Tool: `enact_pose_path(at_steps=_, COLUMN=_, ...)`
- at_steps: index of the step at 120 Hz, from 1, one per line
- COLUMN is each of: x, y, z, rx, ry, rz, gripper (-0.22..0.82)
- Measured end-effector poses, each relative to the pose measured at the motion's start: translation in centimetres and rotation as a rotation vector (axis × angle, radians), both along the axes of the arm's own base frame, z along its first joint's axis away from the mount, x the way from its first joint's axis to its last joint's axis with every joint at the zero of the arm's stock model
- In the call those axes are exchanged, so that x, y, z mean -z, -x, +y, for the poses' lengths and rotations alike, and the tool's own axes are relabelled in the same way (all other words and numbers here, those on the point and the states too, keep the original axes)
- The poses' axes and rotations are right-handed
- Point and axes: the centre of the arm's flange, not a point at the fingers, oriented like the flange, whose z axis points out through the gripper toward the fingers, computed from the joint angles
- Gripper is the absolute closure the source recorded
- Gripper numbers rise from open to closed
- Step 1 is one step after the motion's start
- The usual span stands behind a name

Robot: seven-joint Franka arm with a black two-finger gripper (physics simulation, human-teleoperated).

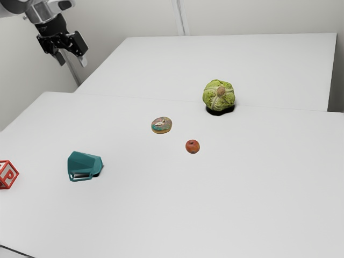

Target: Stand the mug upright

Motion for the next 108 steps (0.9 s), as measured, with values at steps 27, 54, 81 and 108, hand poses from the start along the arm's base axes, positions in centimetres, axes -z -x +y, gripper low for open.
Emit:
enact_pose_path(at_steps=27, x=3.4, y=0.0, z=2.4, rx=-0.024, ry=0.048, rz=0.089, gripper=0.02)
enact_pose_path(at_steps=54, x=17.8, y=5.1, z=19.6, rx=-0.297, ry=0.381, rz=0.224, gripper=0.02)
enact_pose_path(at_steps=81, x=31.4, y=8.3, z=27.7, rx=-0.392, ry=0.663, rz=0.221, gripper=0.02)
enact_pose_path(at_steps=108, x=38.6, y=8.3, z=27.0, rx=-0.344, ry=0.853, rz=0.131, gripper=0.02)
